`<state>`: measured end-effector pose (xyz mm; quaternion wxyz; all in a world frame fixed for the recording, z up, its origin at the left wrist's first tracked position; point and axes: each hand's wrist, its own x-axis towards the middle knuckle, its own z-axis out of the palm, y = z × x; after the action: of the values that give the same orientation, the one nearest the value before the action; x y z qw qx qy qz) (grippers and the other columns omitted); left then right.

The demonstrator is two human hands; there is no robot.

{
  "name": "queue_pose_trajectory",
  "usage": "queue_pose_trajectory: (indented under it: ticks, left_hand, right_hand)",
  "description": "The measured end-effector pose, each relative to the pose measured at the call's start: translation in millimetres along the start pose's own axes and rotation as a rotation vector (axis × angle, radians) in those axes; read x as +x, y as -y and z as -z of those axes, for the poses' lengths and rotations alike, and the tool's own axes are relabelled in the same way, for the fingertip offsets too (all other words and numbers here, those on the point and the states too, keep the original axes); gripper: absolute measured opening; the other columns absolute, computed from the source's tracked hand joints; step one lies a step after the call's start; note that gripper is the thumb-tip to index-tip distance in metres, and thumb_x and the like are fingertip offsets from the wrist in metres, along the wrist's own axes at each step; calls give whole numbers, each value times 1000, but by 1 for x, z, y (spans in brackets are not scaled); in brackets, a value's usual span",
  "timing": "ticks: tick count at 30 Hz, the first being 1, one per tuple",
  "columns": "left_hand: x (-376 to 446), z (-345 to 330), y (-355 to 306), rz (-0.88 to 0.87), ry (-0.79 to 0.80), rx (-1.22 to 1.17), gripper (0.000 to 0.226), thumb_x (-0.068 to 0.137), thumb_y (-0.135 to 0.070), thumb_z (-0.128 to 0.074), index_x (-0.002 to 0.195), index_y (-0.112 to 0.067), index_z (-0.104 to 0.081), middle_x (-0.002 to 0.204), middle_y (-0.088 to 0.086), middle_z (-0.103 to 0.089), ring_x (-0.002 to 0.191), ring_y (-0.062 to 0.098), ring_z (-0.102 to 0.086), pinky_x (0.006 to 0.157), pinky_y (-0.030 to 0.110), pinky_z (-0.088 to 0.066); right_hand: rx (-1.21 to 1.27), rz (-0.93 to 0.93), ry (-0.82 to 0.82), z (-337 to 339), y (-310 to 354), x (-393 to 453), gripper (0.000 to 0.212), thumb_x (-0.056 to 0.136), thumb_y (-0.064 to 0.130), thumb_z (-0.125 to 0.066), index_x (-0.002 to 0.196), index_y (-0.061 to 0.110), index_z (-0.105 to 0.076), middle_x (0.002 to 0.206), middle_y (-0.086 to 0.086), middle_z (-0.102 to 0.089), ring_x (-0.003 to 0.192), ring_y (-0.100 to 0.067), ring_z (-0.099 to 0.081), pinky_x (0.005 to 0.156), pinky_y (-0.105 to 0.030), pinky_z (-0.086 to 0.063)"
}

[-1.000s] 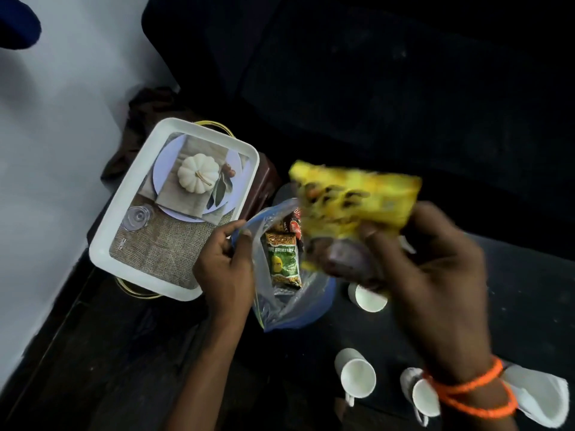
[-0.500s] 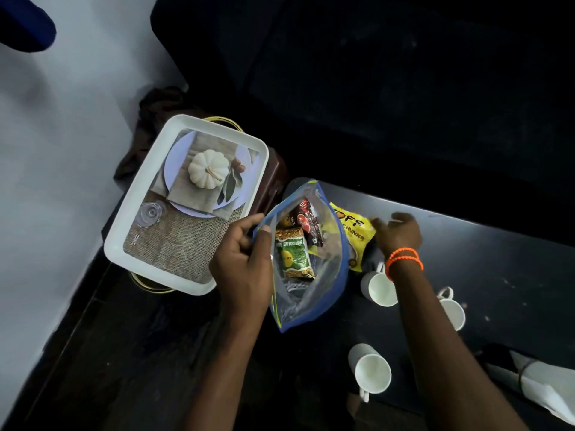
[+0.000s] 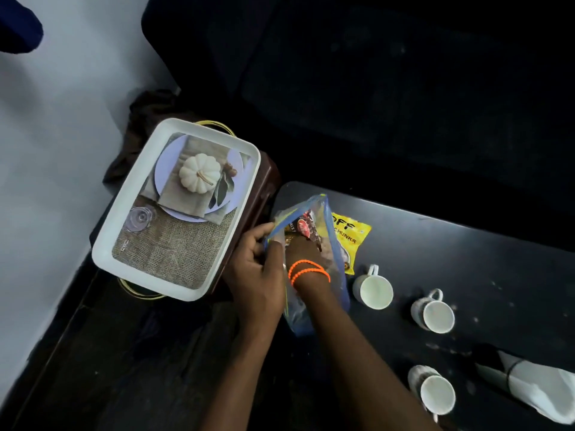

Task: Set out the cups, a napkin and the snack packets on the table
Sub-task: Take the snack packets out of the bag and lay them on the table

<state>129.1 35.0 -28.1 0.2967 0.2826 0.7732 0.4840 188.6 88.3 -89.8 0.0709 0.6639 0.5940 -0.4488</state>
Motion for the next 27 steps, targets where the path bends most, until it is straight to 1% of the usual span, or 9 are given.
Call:
queue_pose_trajectory:
  ticks: [5,9,11,12,14,19,21,24,27]
  left_hand:
    - [0,0,5,27,37,23,29,92,-4,-67,108,-26,-76,82,-6,-73,74,8,-66,74,27,-55]
    - [8,5,6,-5,-68,80,29,90,-2,-65,114,-15,-75,102,8,-78,95,26,-73,88,40,-57]
    - [16,10,4,-15,-110,118,31,89,-3,-64,116,-13,-75,106,8,-78,98,28,-73,88,41,-57]
    - [20,12,3,-17,-114,128,31,90,-4,-64,117,-14,-75,108,7,-78,99,26,-72,88,41,-58]
    - [27,17,1,-14,-107,137,30,91,-5,-64,116,-14,-76,111,5,-77,101,23,-72,89,41,-58]
    - [36,25,0,-23,-86,184,29,87,-5,-69,112,-18,-77,90,-6,-72,85,17,-67,74,19,-46]
    - [34,26,1,-10,-87,172,27,89,-7,-67,110,-19,-78,81,-4,-69,75,19,-64,67,17,-45]
    - [27,30,3,-20,-81,143,26,90,-7,-65,109,-19,-77,74,-2,-67,64,17,-62,62,19,-47]
    - [23,33,4,-24,-107,102,26,88,-6,-65,107,-20,-78,69,-4,-65,57,9,-56,57,15,-44]
  right_hand:
    - [122,-109,-82,-21,-14,2,36,105,21,-47,133,1,-58,136,-22,-63,127,-39,-59,107,-43,-47]
    - [303,-26,-275,0,0,-19,25,93,28,-66,116,18,-70,112,-8,-73,108,-30,-67,83,-31,-47]
    - [466,42,-299,15,3,-46,16,79,24,-78,91,28,-69,87,13,-70,86,-12,-70,72,-26,-48]
    - [533,72,-279,22,5,-63,23,75,19,-81,85,32,-65,81,19,-68,77,-2,-68,70,-25,-53]
    - [616,154,-215,38,6,-97,36,71,13,-85,93,32,-64,86,19,-71,78,6,-68,71,-20,-57]
    - [909,465,-162,84,5,-146,44,72,8,-90,111,14,-71,109,-3,-80,100,-22,-77,85,-36,-63]
    - [1057,413,-279,100,-7,-134,38,76,5,-87,112,7,-73,108,-9,-80,100,-29,-78,83,-39,-65]
    - [1125,115,-427,106,-37,-85,38,78,7,-86,113,2,-71,102,-13,-81,92,-32,-79,76,-46,-66]
    - [1163,-130,-437,88,-68,-23,47,80,18,-87,119,0,-67,104,-17,-79,80,-26,-79,64,-35,-65]
